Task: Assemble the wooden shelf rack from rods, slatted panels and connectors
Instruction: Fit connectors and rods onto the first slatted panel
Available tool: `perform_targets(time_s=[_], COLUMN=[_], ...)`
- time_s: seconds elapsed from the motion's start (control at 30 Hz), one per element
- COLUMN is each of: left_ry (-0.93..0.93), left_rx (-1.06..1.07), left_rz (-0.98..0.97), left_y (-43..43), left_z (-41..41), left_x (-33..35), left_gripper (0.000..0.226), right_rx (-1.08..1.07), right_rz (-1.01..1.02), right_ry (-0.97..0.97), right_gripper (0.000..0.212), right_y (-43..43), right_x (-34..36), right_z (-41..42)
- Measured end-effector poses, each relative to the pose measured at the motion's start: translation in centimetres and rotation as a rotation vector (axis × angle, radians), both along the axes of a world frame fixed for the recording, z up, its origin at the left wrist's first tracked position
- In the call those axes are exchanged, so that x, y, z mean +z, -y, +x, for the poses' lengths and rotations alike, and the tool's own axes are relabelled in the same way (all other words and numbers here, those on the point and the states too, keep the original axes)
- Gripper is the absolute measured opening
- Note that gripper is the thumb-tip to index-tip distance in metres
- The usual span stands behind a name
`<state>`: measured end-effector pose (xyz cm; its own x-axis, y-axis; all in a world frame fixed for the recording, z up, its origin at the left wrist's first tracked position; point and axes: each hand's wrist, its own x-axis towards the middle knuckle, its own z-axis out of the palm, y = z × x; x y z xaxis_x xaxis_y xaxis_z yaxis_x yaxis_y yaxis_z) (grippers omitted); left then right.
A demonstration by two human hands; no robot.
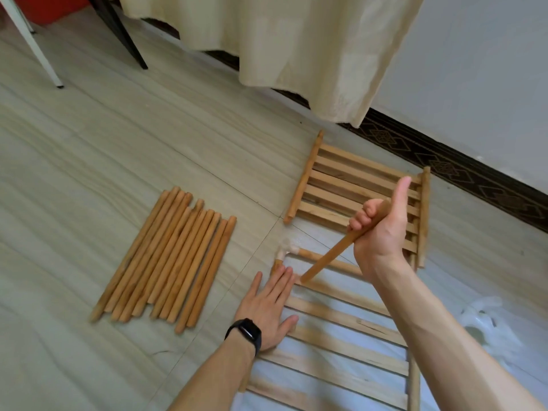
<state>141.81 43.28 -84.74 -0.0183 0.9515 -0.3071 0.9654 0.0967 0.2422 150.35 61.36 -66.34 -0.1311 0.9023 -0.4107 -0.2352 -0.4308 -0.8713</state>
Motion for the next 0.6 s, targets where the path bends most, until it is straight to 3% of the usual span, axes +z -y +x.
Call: perform_targets(time_s=[0.1,0.37,0.6], left_ry=[-0.01,0.024,0.046], left_rx=[-0.022,-0.002,0.033], left_rz=[-0.049,0.088,0.047], left_y=[0.1,0.5,0.6], left_z=[0.2,0.1,0.2], left_x=[-0.4,-0.6,-0.4], left_gripper=[0.086,0.084,0.085], right_rx=[0.026,0.072,0.137], right_rz=[0.059,0.268,0.366], right_ry=[0.009,-0.004,0.086], right_gripper=[0.06,0.028,0.03], right_y=[0.2,1.6,2.3], right_x=[0.5,0.8,-0.7], right_z=[-0.8,-2.8,-3.5])
